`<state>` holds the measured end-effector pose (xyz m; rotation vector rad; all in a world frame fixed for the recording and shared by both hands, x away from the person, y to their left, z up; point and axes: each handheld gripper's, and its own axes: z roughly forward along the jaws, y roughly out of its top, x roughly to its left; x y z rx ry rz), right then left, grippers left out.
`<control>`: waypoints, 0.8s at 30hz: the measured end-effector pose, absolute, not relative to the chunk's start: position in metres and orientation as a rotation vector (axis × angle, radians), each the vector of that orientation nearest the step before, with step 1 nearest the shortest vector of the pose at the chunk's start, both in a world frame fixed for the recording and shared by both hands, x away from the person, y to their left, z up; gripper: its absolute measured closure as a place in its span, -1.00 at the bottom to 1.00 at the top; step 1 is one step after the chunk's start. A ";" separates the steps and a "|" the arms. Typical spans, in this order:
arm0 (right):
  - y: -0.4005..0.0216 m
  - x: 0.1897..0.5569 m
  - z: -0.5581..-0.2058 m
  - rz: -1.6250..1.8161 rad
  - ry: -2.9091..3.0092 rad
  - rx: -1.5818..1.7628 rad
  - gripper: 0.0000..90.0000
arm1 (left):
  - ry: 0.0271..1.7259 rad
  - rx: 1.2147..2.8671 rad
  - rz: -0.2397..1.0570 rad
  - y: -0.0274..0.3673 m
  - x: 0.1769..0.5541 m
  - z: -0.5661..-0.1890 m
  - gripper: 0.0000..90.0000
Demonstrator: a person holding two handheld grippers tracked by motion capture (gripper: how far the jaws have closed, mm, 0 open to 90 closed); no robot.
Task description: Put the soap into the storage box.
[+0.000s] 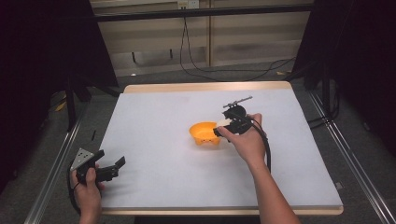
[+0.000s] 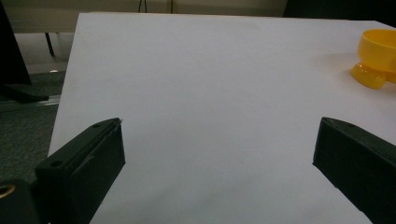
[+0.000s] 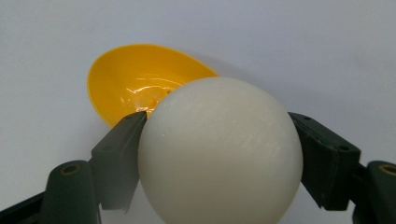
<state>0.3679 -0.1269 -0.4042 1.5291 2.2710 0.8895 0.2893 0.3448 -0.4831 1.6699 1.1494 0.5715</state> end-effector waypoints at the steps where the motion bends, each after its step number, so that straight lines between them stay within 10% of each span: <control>1: -0.125 0.369 -0.404 0.886 2.271 1.531 -0.48 | 1.149 1.670 0.572 0.345 0.289 -0.483 -0.96; 24: -0.093 0.384 -0.404 0.886 2.324 1.495 -0.47 | 1.148 1.671 0.572 0.345 0.289 -0.483 -0.96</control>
